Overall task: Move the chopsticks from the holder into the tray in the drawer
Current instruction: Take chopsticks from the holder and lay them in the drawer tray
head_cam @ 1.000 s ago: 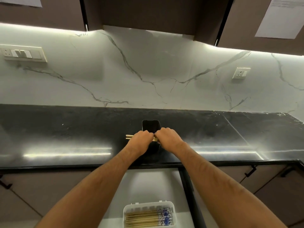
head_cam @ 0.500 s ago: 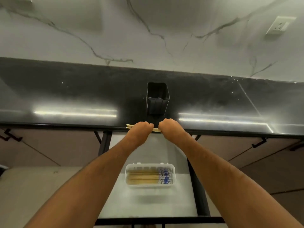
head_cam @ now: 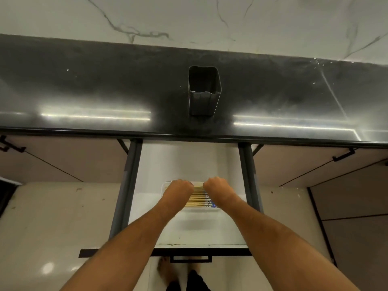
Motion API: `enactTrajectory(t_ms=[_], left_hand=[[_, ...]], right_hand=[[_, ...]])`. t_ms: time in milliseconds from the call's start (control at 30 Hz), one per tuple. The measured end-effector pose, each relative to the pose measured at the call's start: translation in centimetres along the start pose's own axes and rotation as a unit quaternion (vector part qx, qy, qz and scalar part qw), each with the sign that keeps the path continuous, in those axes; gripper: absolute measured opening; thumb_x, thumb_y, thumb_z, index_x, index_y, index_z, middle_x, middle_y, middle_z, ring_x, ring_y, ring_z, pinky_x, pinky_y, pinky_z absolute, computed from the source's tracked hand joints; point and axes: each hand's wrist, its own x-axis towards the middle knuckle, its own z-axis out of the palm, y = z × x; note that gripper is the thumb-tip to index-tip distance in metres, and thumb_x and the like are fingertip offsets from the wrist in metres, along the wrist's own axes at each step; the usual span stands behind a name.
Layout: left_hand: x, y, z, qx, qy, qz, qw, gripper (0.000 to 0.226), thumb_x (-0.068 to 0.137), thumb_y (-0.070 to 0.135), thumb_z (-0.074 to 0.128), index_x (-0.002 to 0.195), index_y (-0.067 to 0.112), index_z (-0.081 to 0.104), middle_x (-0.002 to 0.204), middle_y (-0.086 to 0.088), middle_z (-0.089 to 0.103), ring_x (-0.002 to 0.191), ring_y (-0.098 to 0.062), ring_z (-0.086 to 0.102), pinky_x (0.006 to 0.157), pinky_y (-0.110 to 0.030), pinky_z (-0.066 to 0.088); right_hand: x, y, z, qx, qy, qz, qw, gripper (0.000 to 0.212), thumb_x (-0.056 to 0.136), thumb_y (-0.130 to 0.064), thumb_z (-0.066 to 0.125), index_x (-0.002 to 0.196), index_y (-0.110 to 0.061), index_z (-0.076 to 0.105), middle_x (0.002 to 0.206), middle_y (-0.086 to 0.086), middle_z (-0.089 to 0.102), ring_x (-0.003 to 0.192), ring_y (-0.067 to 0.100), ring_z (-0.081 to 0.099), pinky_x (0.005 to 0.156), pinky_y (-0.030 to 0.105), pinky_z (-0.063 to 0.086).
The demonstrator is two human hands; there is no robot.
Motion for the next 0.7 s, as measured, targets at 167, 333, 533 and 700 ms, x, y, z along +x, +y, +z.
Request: enactTrajectory(t_ms=[167,333,533,700], left_hand=[[-0.1,1.1,2.1,0.020,-0.029,-0.017,0.999,0.019,0.093,0.003,0.060,0.106,0.010,0.072,0.102,-0.011,0.074,0.089,-0.027,0.072,0.081,-0.037,0.056],[0.1,1.6,4.0,0.027,-0.052,-0.023,0.998,0.021,0.092,0.002,0.060,0.107,0.009,0.073,0.103,-0.010,0.074,0.089,-0.024,0.072,0.081,-0.035,0.059],[0.6,0.8,5.4,0.021,-0.063,-0.045,0.997,0.022,0.092,0.003,0.062,0.111,0.010,0.071,0.109,-0.009,0.072,0.096,-0.023,0.070,0.085,-0.034,0.057],[1.1,0.7,6.8,0.017,-0.059,-0.044,0.997,0.024,0.094,0.004,0.061,0.116,0.009,0.068,0.116,-0.012,0.070,0.104,-0.025,0.067,0.092,-0.035,0.053]], right_hand=[[-0.2,-0.8,3.3,0.004,0.023,0.022,1.000,0.018,0.097,-0.008,0.058,0.106,-0.007,0.074,0.096,0.009,0.073,0.084,0.028,0.072,0.080,0.036,0.059],[0.5,-0.5,4.9,-0.003,0.022,0.000,1.000,0.020,0.097,-0.005,0.056,0.107,-0.004,0.073,0.098,0.012,0.075,0.085,0.030,0.072,0.079,0.038,0.059],[1.7,-1.0,5.7,-0.003,0.019,-0.009,1.000,0.021,0.092,0.001,0.053,0.095,-0.004,0.074,0.093,0.014,0.075,0.082,0.033,0.072,0.073,0.040,0.058],[2.2,-1.0,7.0,0.007,0.015,0.002,1.000,0.019,0.095,-0.006,0.055,0.100,-0.005,0.074,0.097,0.015,0.075,0.085,0.033,0.072,0.080,0.042,0.059]])
